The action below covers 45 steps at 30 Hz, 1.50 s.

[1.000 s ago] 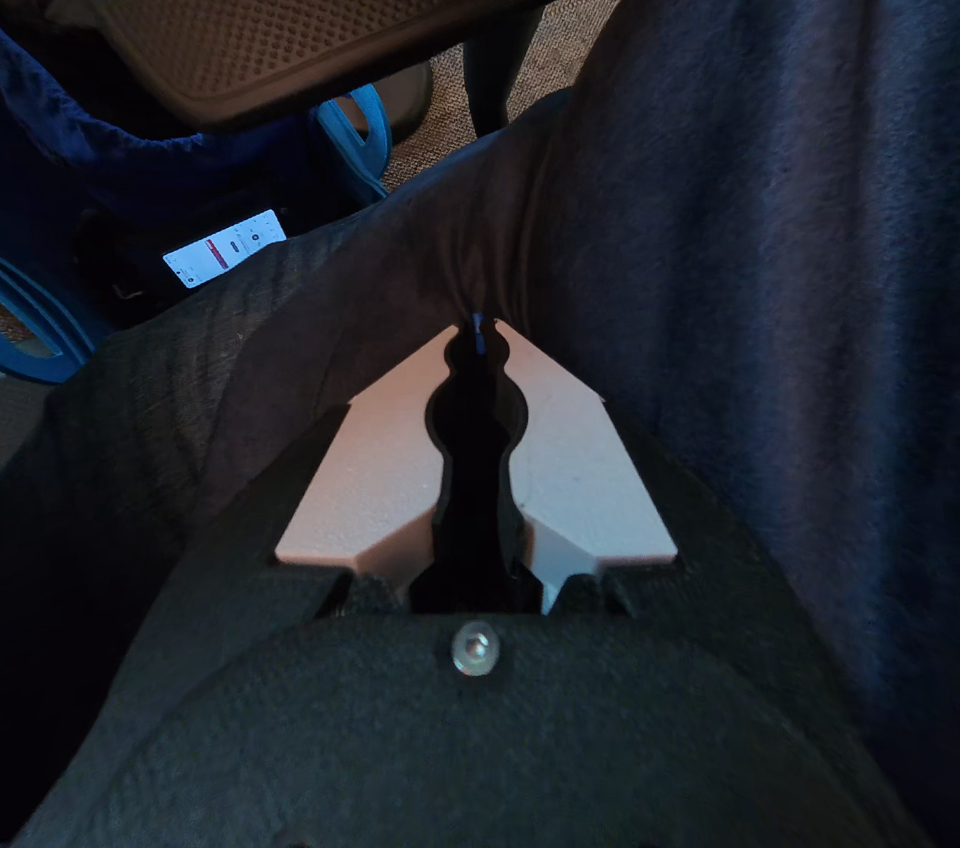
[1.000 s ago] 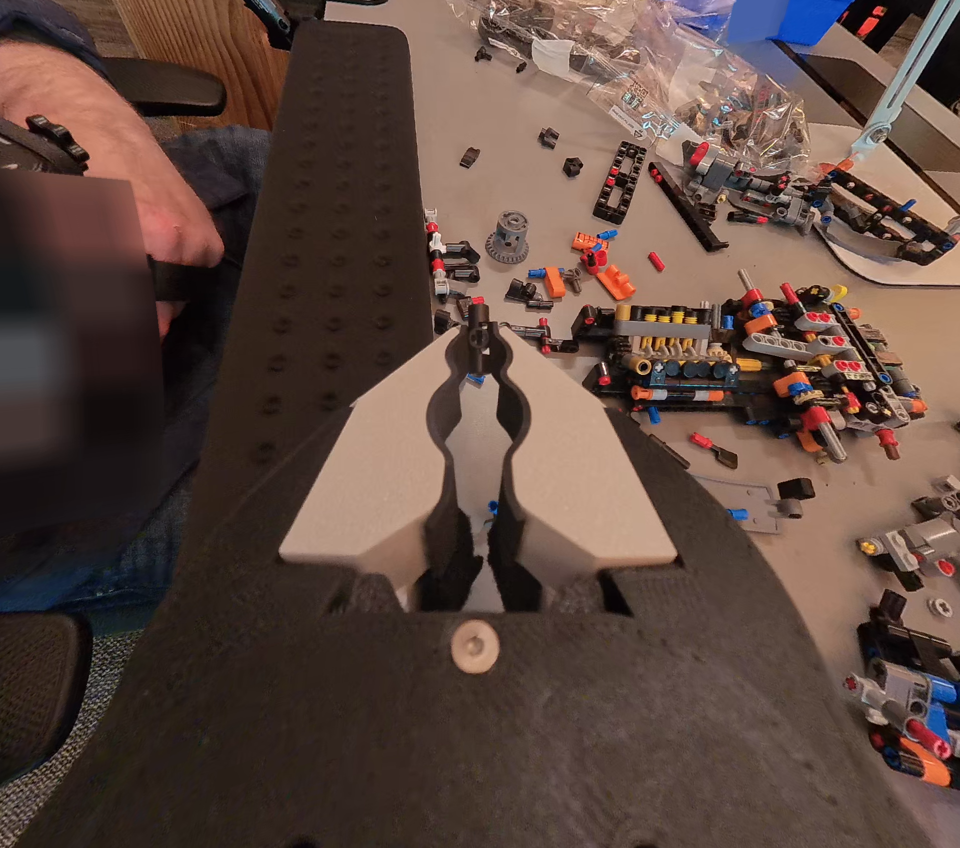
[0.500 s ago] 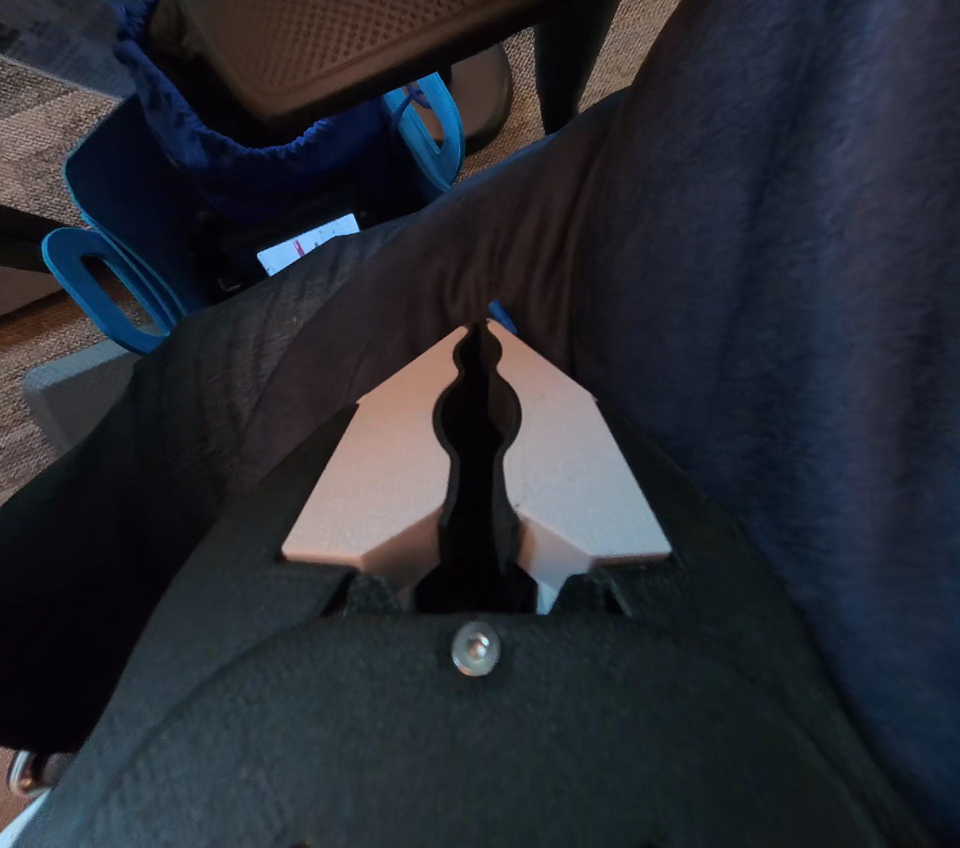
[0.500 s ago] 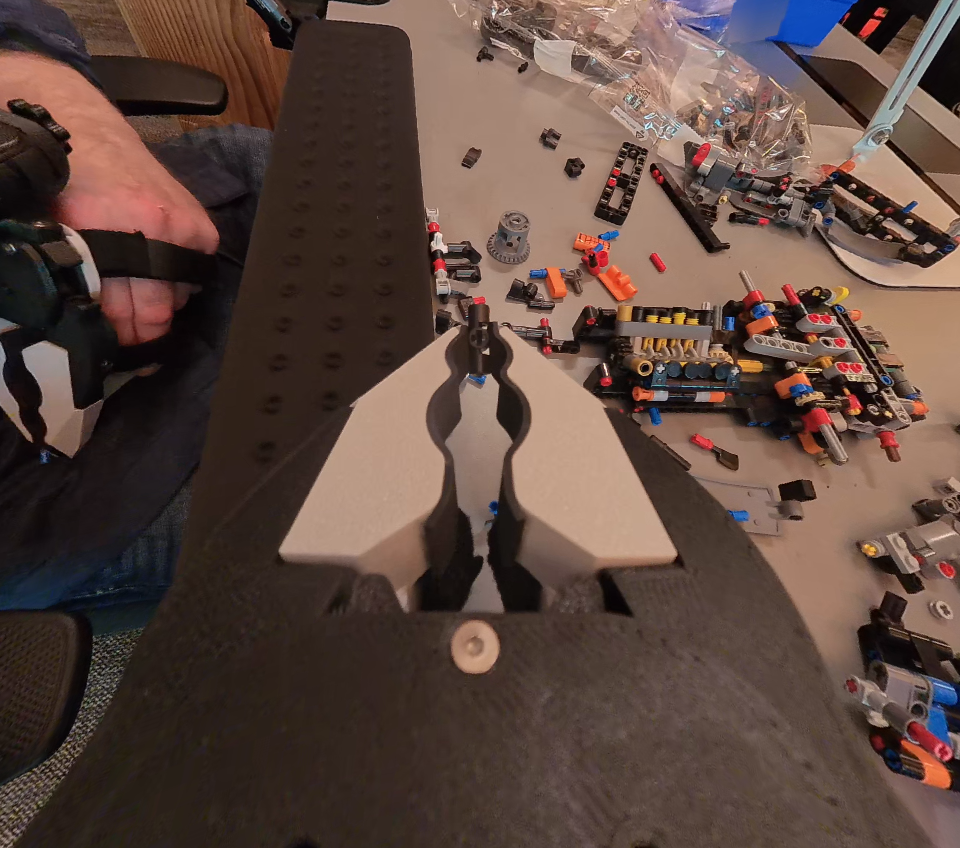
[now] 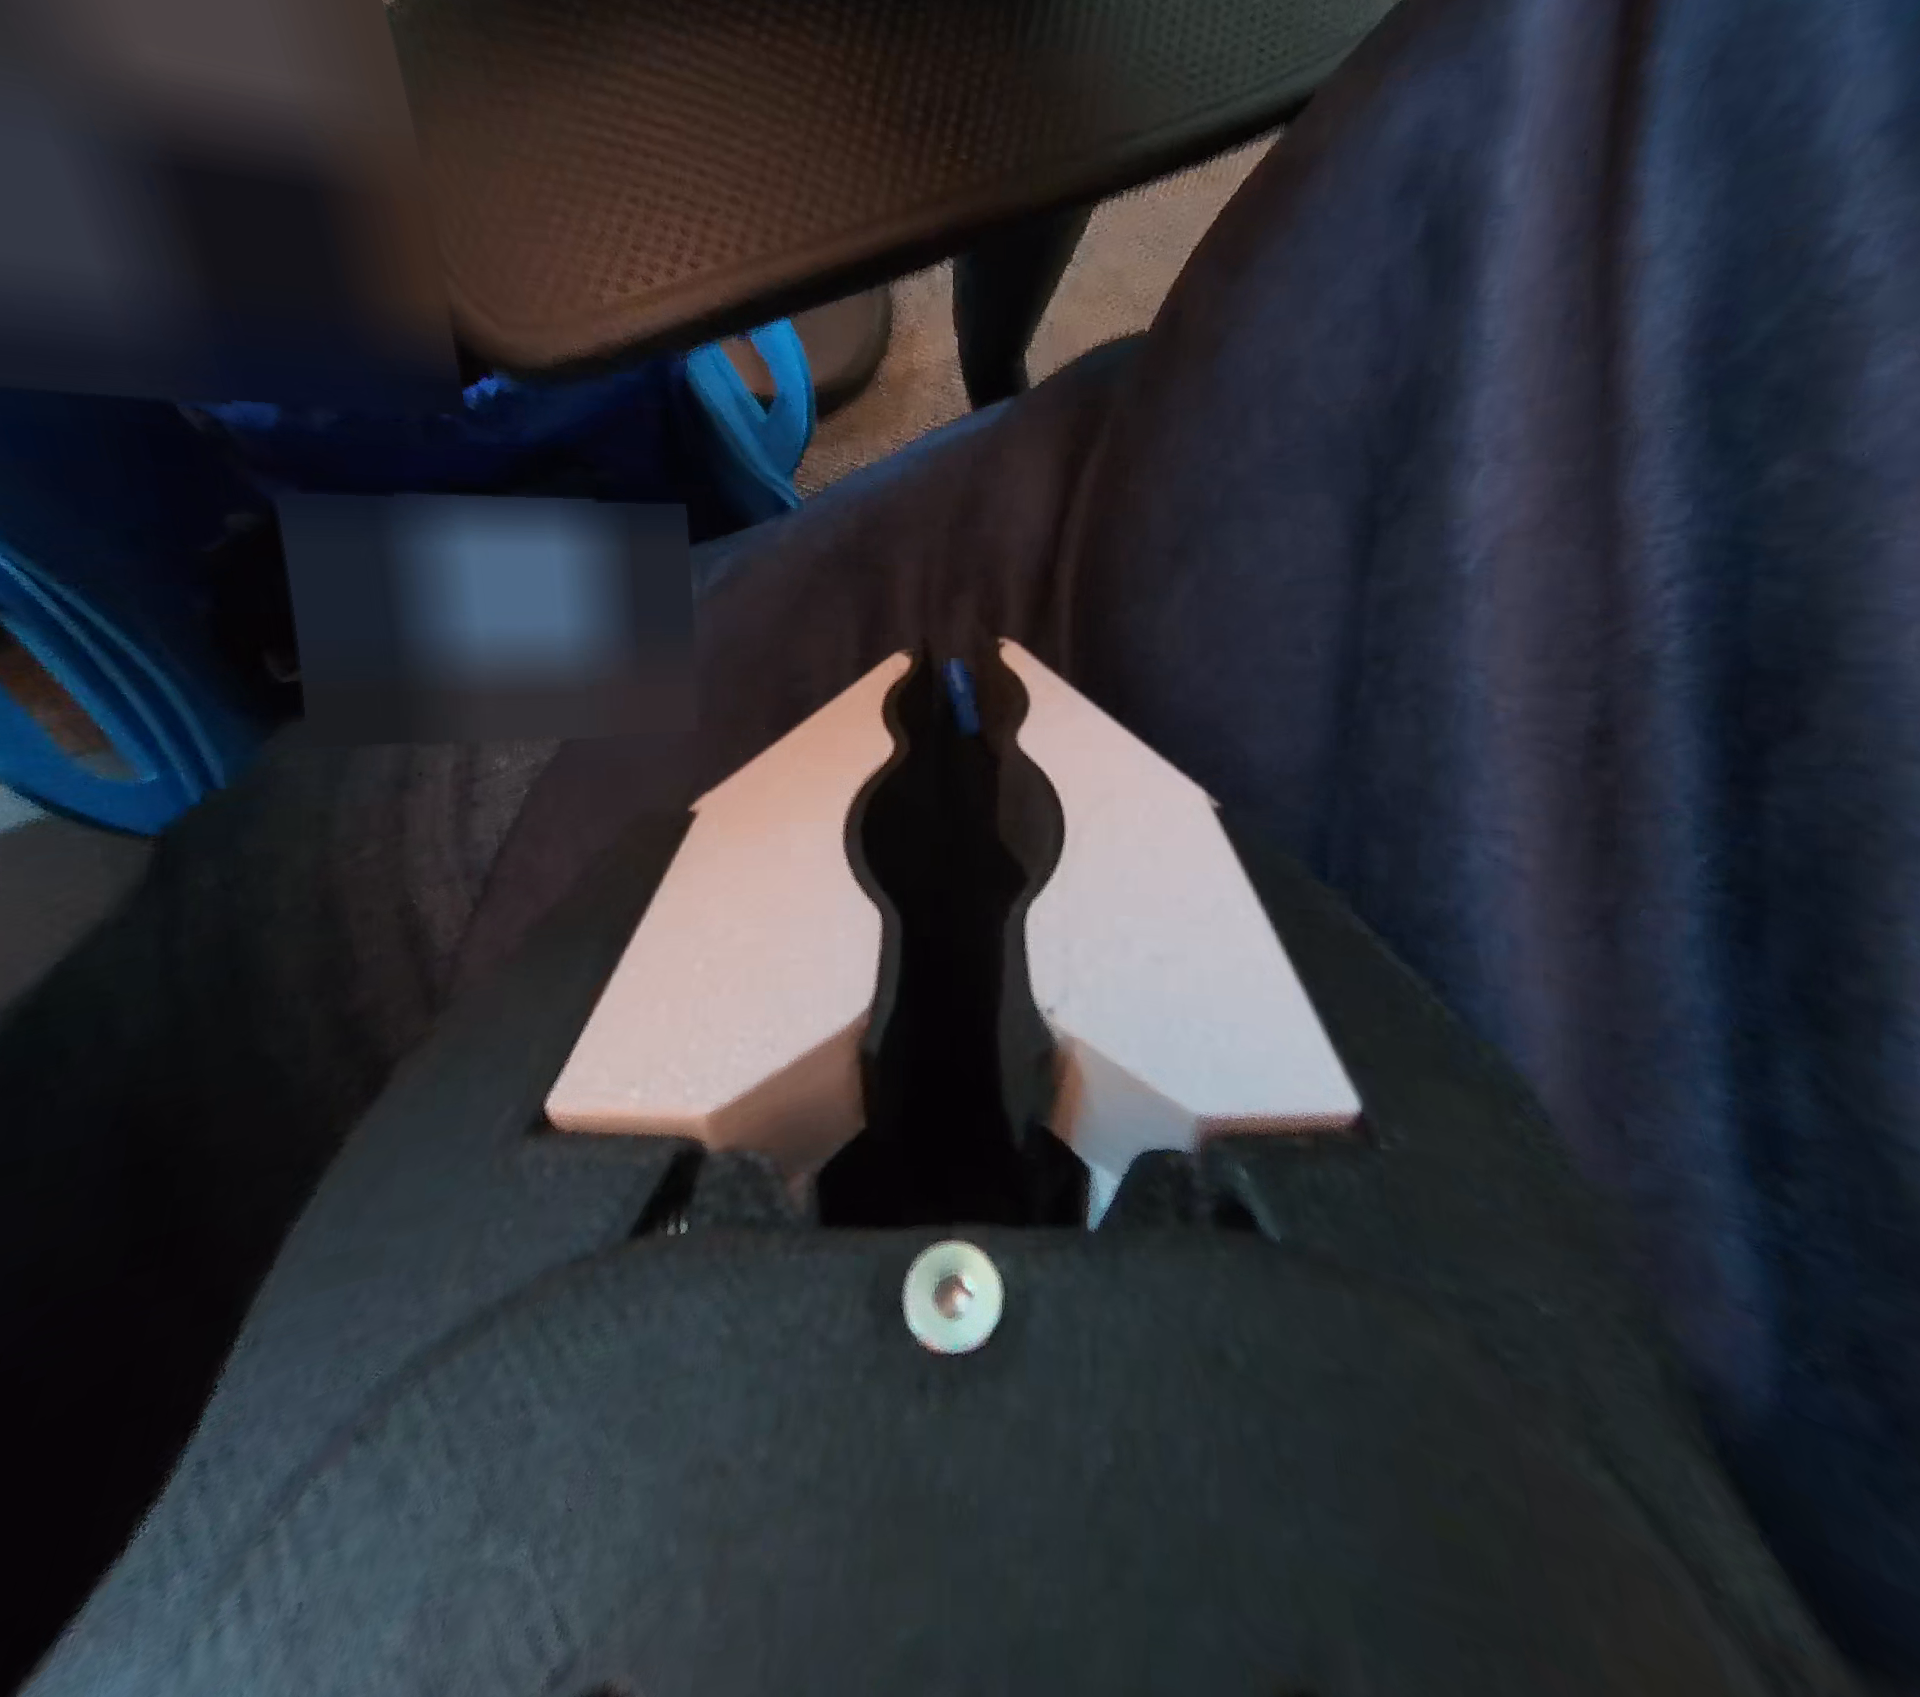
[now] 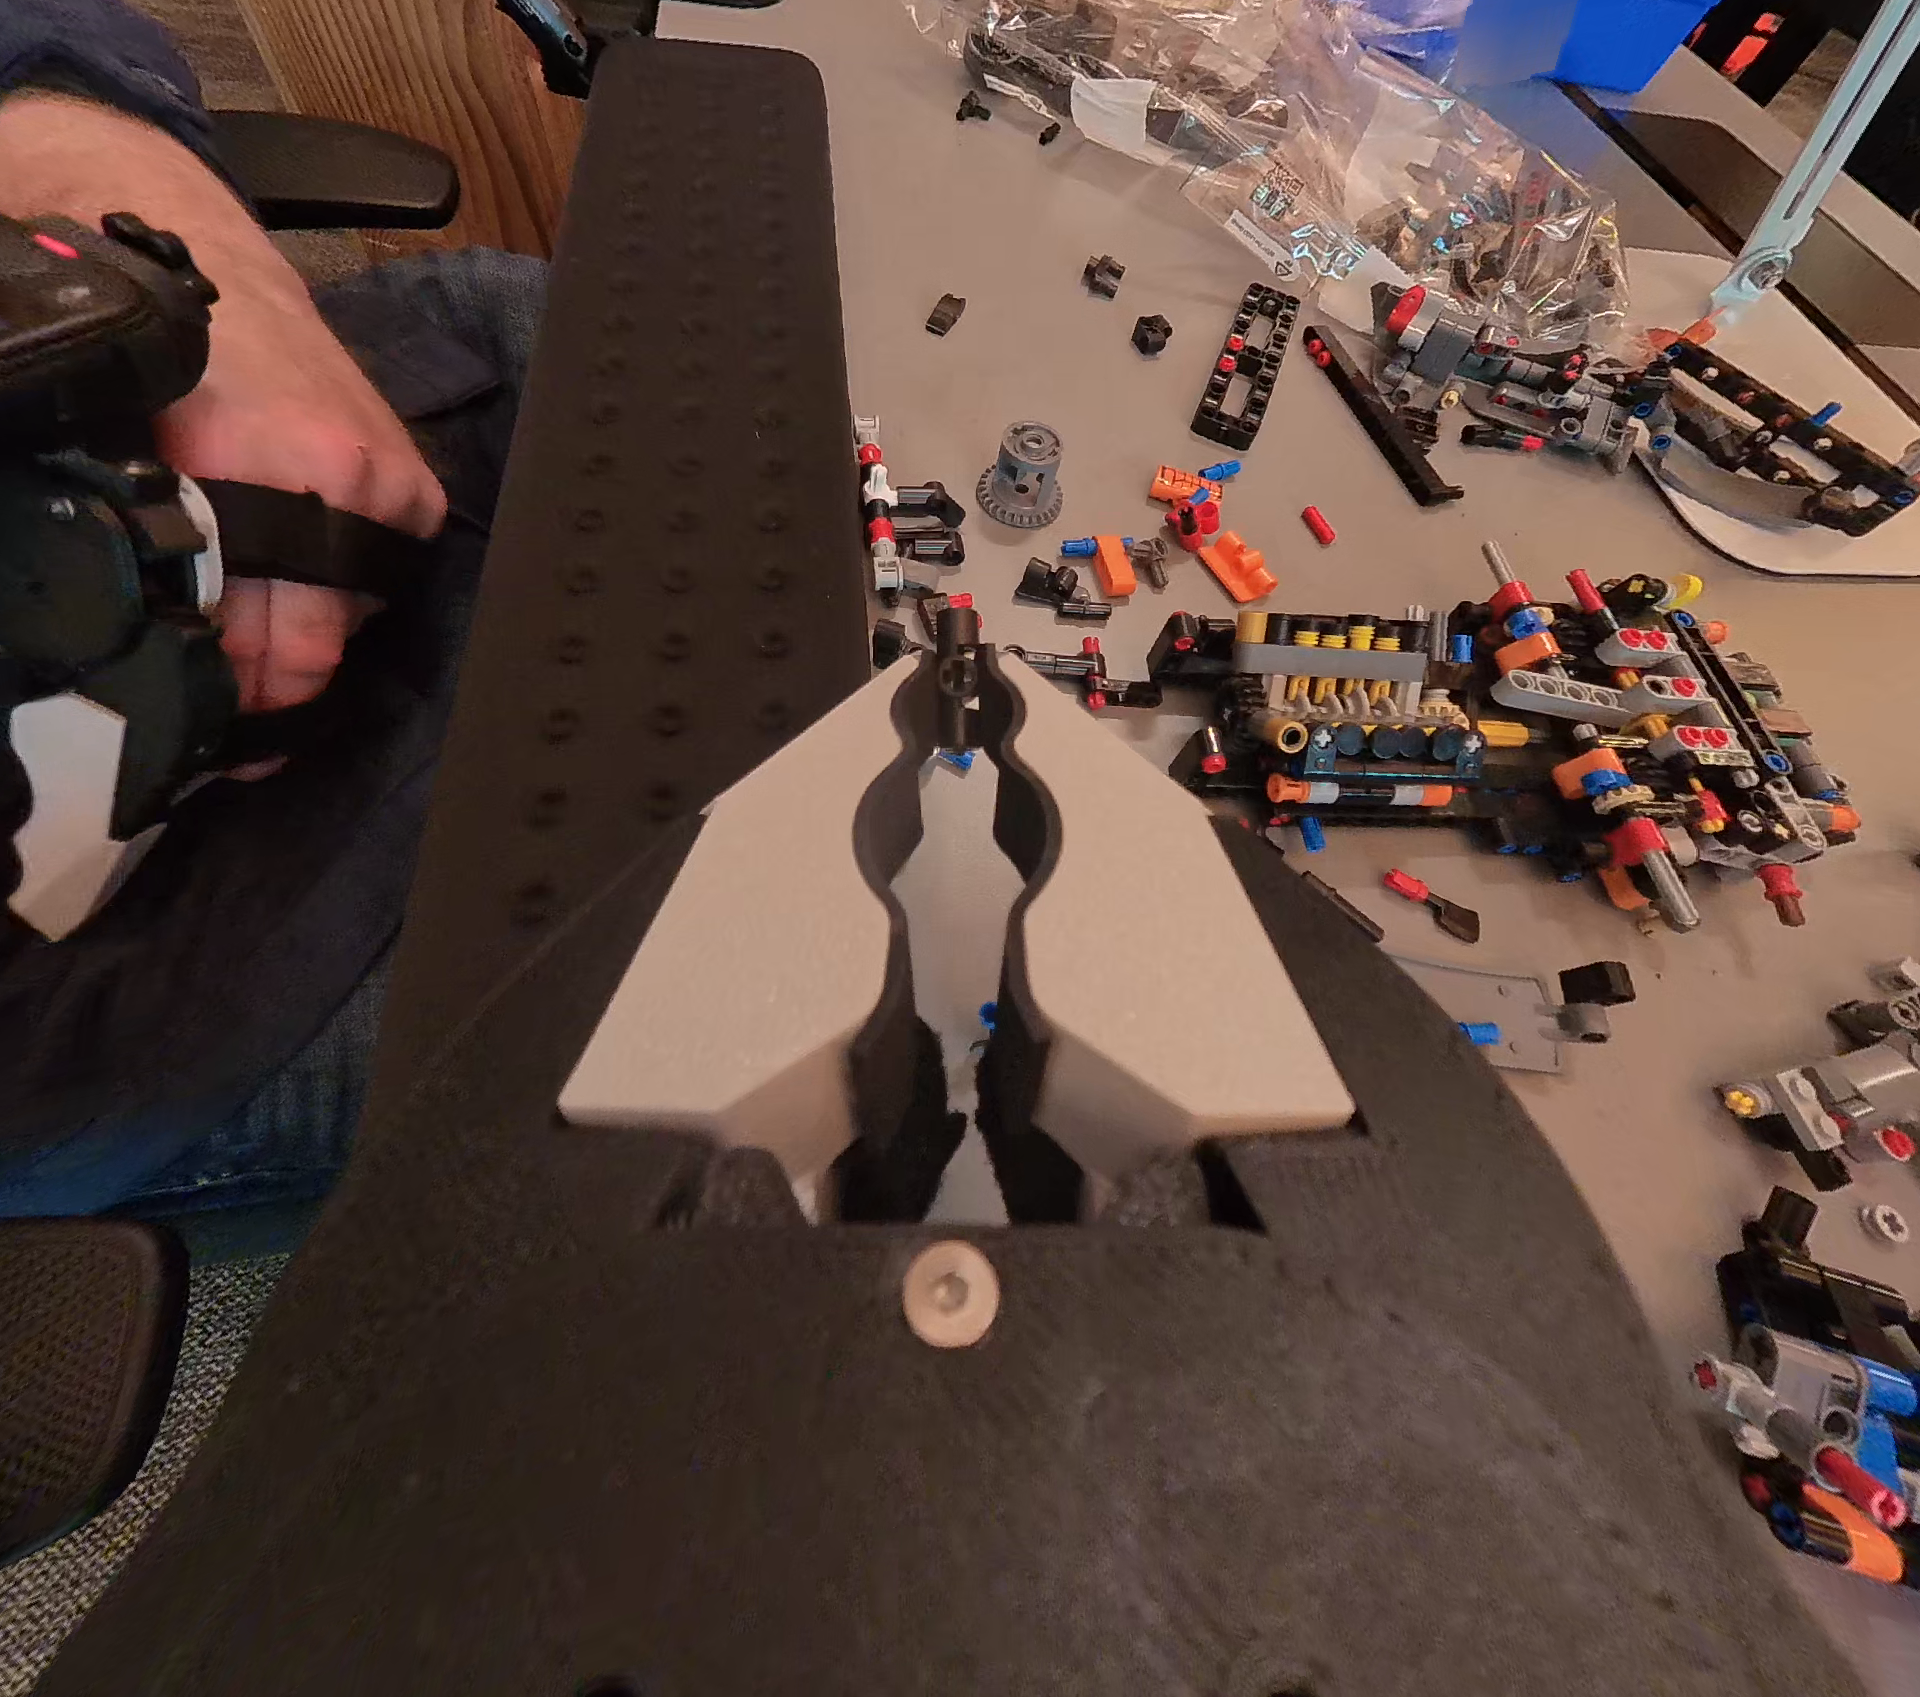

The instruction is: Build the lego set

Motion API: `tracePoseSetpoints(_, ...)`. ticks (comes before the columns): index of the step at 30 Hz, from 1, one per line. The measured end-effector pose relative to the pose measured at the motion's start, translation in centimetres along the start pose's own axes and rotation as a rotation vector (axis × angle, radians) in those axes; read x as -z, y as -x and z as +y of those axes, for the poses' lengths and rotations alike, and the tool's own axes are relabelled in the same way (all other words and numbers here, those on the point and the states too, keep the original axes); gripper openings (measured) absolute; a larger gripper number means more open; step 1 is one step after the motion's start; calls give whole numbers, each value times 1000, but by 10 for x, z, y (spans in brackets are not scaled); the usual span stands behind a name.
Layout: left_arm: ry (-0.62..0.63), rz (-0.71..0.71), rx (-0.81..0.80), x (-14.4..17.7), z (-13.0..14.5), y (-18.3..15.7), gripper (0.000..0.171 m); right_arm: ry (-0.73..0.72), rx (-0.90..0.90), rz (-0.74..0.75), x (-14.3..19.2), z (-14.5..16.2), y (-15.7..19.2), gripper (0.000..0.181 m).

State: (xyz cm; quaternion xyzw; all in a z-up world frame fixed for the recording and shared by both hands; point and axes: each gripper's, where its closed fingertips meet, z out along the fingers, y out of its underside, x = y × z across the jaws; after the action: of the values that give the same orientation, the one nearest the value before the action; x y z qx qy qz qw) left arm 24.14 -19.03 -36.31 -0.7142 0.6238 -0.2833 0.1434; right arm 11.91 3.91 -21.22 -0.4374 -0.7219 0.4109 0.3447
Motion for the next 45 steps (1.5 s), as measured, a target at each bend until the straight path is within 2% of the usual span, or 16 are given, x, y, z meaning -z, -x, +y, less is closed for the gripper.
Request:
tracePoseSetpoints(2,85,-16,-23,-8,14,2,8,-1,1,0,0,0,0,5)
tracePoseSetpoints(11,115,-63,-43,-14,18,2,4,1,2,-1,0,0,0,5)
tracePoseSetpoints(14,64,-86,-40,-11,13,4,3,1,2,-1,0,0,0,5)
tracePoseSetpoints(18,-85,-127,-2,1,-4,10,3,-1,1,1,0,0,0,5)
tracePoseSetpoints(22,-305,-216,52,40,-28,25,3,-9,0,3,1,-1,0,5)
tracePoseSetpoints(24,-413,-330,52,84,-42,37,3,-17,-2,6,2,-2,-1,5)
tracePoseSetpoints(26,-435,-526,37,146,-48,56,2,-18,-6,9,2,-3,-2,5)
tracePoseSetpoints(28,-355,-741,41,210,-33,81,3,-12,-4,10,1,-2,-1,5)
tracePoseSetpoints(30,-266,-917,118,266,-3,113,3,-11,-5,12,1,-2,-2,5)
tracePoseSetpoints(33,-155,-971,333,305,64,162,3,-12,-9,16,1,-1,-3,5)
tracePoseSetpoints(35,-165,-949,357,307,87,186,3,-13,-11,19,1,-1,-3,5)
tracePoseSetpoints(36,-157,-924,423,304,101,197,3,-14,-13,20,2,-1,-4,5)
tracePoseSetpoints(37,-115,-912,487,300,117,206,3,-15,-14,20,2,-2,-4,5)
tracePoseSetpoints(39,-50,-928,506,295,137,220,5,-13,-14,21,1,-1,-4,5)
tracePoseSetpoints(42,-61,-906,510,285,140,228,14,-5,-13,28,0,0,-5,5)
tracePoseSetpoints(45,-118,-922,467,283,128,230,26,-11,-9,43,1,-2,-7,5)
